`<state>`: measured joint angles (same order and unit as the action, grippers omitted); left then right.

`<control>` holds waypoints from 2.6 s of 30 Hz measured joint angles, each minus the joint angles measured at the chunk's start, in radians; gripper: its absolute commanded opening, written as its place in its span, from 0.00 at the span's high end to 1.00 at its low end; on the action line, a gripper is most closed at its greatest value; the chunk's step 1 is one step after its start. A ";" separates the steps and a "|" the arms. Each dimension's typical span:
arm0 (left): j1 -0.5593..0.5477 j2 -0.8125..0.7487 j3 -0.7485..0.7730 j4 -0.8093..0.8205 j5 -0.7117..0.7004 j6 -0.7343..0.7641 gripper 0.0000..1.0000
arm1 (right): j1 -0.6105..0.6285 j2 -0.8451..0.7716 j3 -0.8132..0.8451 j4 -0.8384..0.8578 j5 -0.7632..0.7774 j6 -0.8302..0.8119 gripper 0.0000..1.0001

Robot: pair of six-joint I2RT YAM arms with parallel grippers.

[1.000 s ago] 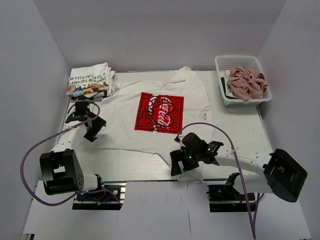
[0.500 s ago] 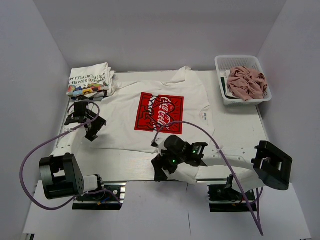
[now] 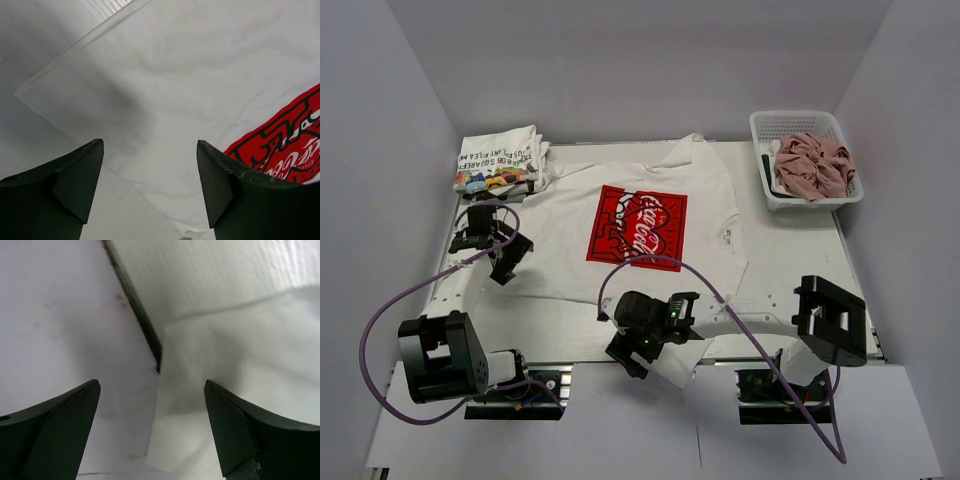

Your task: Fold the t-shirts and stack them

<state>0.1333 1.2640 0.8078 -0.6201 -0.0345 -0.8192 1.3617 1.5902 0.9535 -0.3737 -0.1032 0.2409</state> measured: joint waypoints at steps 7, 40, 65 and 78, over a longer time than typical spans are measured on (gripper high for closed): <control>0.003 -0.001 -0.022 -0.041 -0.038 -0.024 0.11 | 0.000 -0.231 -0.107 -0.072 0.112 0.037 0.10; 0.014 0.006 -0.201 -0.045 -0.178 -0.126 0.52 | 0.146 -0.144 -0.211 -0.055 0.252 0.034 0.56; 0.014 0.085 -0.142 0.008 -0.220 -0.153 0.39 | 0.151 -0.122 -0.185 -0.079 0.348 0.096 1.00; 0.015 0.177 -0.087 0.079 -0.211 -0.166 1.00 | 0.063 -0.173 -0.190 -0.081 0.432 0.112 1.00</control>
<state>0.1486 1.4410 0.7212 -0.5407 -0.2451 -0.9852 1.4242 1.4170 0.7631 -0.4549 0.3286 0.3531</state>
